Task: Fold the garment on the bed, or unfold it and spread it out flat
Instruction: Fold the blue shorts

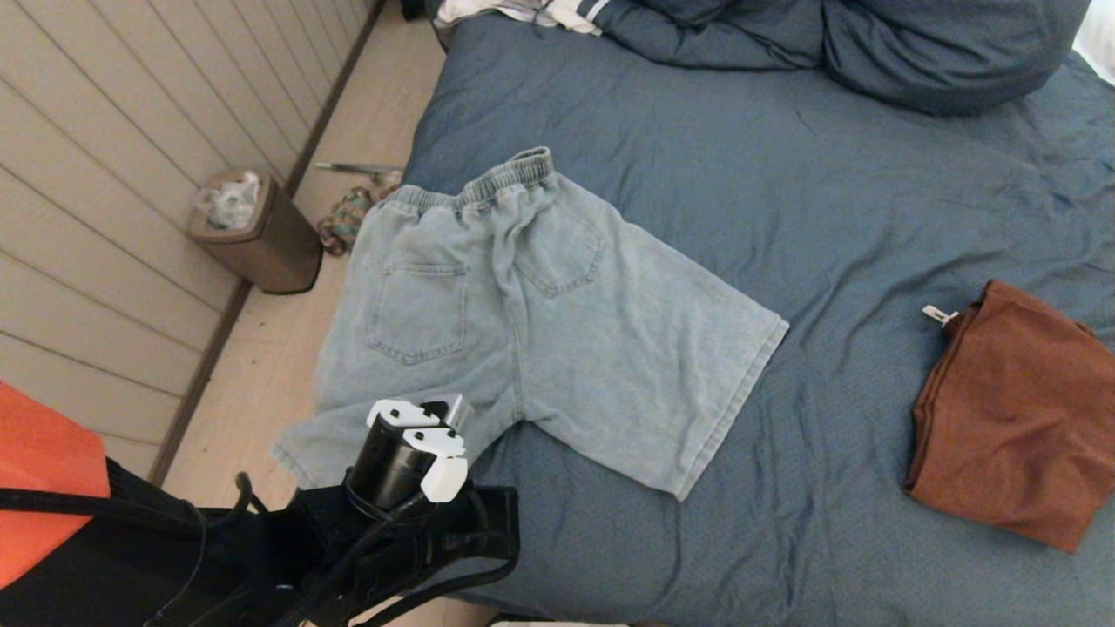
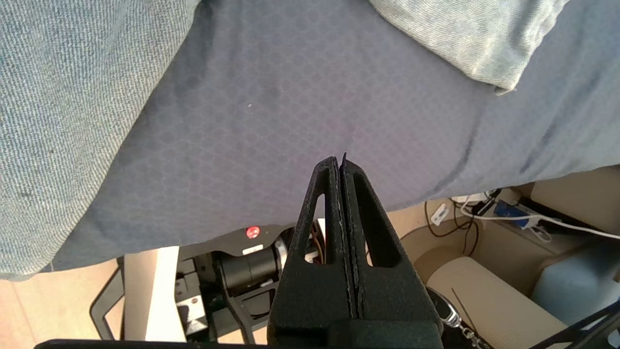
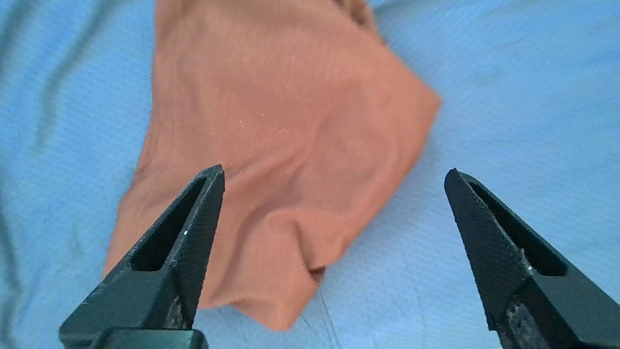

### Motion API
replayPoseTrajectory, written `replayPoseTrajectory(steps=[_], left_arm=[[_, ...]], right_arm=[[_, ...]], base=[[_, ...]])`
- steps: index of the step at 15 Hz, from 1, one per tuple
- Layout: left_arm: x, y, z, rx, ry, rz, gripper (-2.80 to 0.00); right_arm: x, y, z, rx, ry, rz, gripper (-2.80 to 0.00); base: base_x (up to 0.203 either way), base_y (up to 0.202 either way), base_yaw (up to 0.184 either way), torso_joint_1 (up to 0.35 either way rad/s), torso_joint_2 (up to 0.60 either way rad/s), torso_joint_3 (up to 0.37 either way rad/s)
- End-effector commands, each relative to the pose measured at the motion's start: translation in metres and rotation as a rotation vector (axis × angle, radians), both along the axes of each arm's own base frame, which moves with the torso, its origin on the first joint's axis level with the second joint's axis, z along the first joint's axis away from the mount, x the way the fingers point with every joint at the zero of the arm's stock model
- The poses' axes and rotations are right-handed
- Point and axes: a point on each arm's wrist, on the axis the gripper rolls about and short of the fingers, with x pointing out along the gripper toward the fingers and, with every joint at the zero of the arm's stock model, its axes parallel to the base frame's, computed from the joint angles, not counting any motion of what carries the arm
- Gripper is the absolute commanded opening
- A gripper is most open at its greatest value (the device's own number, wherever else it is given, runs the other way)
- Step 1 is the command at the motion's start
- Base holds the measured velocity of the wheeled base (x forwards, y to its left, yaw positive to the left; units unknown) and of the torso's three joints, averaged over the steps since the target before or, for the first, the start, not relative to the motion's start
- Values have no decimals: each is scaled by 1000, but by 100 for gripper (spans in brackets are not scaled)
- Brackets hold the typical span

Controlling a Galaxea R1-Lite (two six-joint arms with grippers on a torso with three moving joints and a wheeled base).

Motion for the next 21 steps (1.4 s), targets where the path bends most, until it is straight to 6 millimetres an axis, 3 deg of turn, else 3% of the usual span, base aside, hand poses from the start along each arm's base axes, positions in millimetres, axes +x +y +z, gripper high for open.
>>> replayPoseTrajectory(steps=[1, 3, 4, 8, 12, 15, 17, 19, 21], left_arm=[[0, 0, 2, -11, -7, 2, -280], [0, 0, 3, -13, -11, 4, -280], [-1, 1, 8, -24, -20, 6, -280], [0, 6, 16, -45, -38, 20, -280], [1, 8, 18, -50, -45, 30, -280], [1, 9, 18, -46, -43, 31, -280], [3, 10, 18, -44, -44, 38, -280], [8, 14, 19, -45, -47, 59, -280], [16, 20, 21, -50, -52, 91, -280]], right_arm=[[-10, 5, 1, 30, -15, 12, 0], [0, 24, 3, 75, -4, 73, 0], [12, 39, 4, 118, 5, 139, -280], [71, 136, 24, 330, 42, 512, -280], [110, 235, 48, 387, 109, 742, -280], [131, 307, 57, 308, 130, 774, -280], [155, 351, 50, 240, 153, 728, -280], [170, 384, 44, 163, 150, 676, -280], [163, 407, 43, 37, 132, 653, -280]], base=[[0, 0, 0, 0, 0, 0], [0, 0, 0, 0, 0, 0], [0, 0, 0, 0, 0, 0], [0, 0, 0, 0, 0, 0], [0, 0, 0, 0, 0, 0], [0, 0, 0, 0, 0, 0], [0, 0, 0, 0, 0, 0], [0, 0, 0, 0, 0, 0], [0, 0, 0, 0, 0, 0]])
